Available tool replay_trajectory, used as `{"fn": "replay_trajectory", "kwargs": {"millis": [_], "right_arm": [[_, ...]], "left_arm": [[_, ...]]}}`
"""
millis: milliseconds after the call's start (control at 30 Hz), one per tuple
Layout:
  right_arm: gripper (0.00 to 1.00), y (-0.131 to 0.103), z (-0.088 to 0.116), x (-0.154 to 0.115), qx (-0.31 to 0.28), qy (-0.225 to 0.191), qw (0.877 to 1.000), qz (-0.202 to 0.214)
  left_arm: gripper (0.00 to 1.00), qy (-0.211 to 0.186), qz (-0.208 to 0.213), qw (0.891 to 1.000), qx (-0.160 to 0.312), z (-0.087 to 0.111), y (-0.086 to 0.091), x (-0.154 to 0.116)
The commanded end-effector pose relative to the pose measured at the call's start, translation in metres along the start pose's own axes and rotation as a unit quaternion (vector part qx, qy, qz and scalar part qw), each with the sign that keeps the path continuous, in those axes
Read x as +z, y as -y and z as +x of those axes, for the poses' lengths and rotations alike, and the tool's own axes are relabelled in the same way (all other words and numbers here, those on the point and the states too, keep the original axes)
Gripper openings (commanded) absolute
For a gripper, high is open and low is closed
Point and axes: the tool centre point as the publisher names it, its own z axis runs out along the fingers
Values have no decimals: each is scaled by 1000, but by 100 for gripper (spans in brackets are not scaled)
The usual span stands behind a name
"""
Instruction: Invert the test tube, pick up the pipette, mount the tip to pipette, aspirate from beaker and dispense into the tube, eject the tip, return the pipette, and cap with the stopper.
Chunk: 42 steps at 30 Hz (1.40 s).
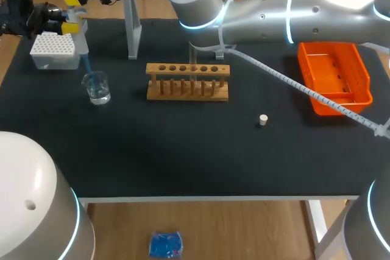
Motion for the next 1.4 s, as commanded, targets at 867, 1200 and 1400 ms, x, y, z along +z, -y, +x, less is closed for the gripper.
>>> {"fn": "replay_trajectory", "kwargs": {"millis": [867, 1200, 1400], "right_arm": [[0, 17, -4, 7, 11, -6, 1000, 8], [0, 12, -2, 6, 9, -3, 1000, 5], [0, -9, 8, -1, -14, -2, 1000, -1]], "left_arm": [[0, 2, 0, 1000, 1, 1, 4, 1], [0, 2, 0, 1000, 1, 1, 4, 1], [0, 2, 0, 1000, 1, 1, 4, 1]]}}
